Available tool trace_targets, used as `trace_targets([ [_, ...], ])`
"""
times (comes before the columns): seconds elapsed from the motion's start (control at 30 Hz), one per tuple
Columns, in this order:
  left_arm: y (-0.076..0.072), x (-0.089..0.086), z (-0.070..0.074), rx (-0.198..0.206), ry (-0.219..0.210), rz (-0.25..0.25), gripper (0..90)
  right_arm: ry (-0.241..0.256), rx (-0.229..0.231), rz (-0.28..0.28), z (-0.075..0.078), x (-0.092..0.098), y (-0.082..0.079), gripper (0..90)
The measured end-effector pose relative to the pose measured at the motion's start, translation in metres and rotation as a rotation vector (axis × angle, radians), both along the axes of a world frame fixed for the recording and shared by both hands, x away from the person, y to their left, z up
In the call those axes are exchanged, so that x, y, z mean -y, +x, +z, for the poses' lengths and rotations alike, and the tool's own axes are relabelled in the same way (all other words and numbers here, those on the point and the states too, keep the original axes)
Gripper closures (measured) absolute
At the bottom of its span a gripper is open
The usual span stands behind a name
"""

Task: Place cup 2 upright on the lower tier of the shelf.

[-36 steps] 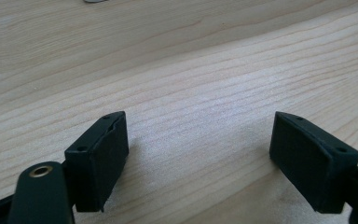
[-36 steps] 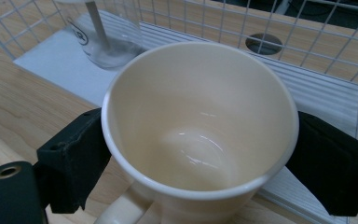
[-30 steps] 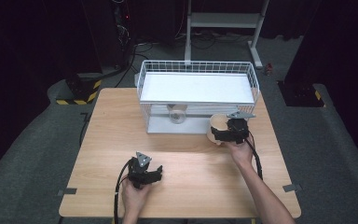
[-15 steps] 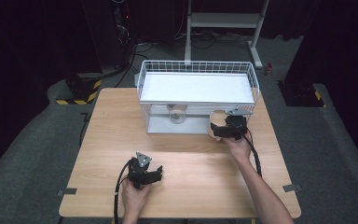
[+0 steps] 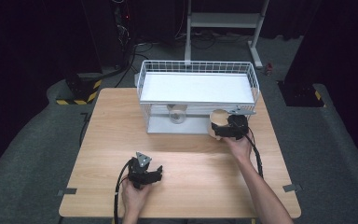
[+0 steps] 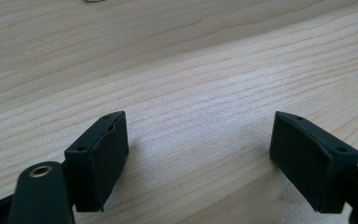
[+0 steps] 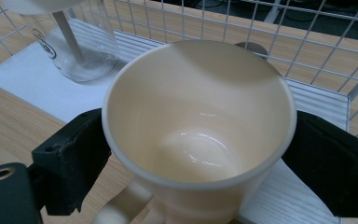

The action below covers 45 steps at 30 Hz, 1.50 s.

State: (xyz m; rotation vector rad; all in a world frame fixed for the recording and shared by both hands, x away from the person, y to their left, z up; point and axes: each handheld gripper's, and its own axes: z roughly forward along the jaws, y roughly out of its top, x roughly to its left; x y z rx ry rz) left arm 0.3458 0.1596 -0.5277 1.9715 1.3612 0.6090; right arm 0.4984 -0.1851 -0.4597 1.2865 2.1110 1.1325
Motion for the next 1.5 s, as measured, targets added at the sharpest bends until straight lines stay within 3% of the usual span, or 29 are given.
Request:
trace_targets([
  [0.4,0.000,0.000,0.000,0.000,0.000,0.000,19.8,0.037,0.038,0.010,0.007,0.014,-0.017,10.7],
  [0.57,0.000,0.000,0.000,0.001,-0.002,0.002,19.8,0.053,0.080,0.005,0.007,0.031,-0.038,21.6],
  [0.73,0.000,0.000,0.000,0.000,0.000,0.000,19.7,0.027,0.076,0.002,-0.004,0.040,-0.049,29.0],
  [0.87,0.000,0.000,0.000,0.000,0.000,0.000,19.7,-0.003,0.040,0.004,-0.015,0.038,-0.049,35.1],
  [1.0,0.000,0.000,0.000,0.002,-0.001,0.001,19.9,-0.068,0.040,0.009,-0.023,0.028,-0.046,39.7],
  [1.33,0.000,0.000,0.000,0.001,0.000,-0.002,20.1,-0.085,0.052,0.006,-0.029,0.012,-0.036,40.4],
  [1.5,0.000,0.000,0.000,0.000,0.000,-0.004,20.4,-0.045,0.034,-0.016,-0.034,0.010,-0.030,39.5],
])
